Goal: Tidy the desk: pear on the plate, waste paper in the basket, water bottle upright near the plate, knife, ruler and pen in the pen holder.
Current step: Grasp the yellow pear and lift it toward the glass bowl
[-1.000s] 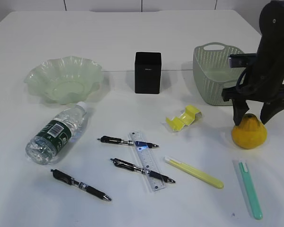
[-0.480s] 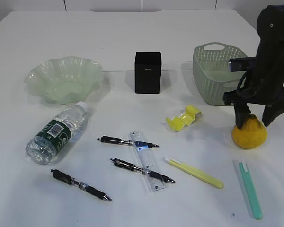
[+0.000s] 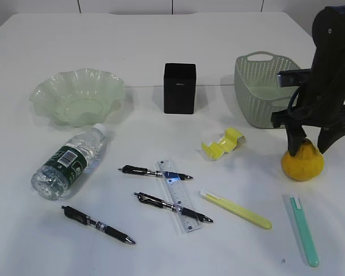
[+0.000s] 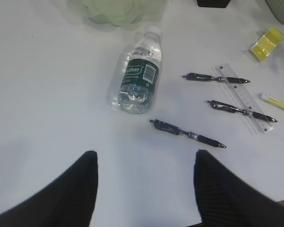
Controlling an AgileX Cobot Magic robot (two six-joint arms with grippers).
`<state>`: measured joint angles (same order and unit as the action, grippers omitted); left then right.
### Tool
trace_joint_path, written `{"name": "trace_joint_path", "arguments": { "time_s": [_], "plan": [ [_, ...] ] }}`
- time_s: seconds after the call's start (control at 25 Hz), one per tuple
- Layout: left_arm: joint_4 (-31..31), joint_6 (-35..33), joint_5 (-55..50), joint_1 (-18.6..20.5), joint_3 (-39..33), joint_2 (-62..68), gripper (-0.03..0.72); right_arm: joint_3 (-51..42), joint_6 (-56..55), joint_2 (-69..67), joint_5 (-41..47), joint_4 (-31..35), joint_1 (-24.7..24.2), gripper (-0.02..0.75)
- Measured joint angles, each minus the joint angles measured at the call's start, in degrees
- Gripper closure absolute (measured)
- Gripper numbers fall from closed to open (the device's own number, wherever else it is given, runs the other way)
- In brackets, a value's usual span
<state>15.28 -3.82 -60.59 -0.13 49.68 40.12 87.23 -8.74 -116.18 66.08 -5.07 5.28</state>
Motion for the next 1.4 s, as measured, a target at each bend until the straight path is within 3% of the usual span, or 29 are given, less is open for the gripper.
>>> {"name": "trace_joint_path", "arguments": {
  "time_s": [0.2, 0.64, 1.4],
  "plan": [
    [0.1, 0.0, 0.0, 0.0, 0.0, 0.0, 0.233, 0.0, 0.0, -0.1, -0.3, 0.0, 0.0, 0.383],
    [0.1, 0.0, 0.0, 0.0, 0.0, 0.0, 0.233, 0.1, 0.0, -0.1, -0.6, -0.2, 0.0, 0.470],
    [0.2, 0.0, -1.4, 0.0, 0.0, 0.0, 0.234, 0.3, 0.0, -0.2, -1.4, -0.7, 0.0, 0.480]
  ]
}}
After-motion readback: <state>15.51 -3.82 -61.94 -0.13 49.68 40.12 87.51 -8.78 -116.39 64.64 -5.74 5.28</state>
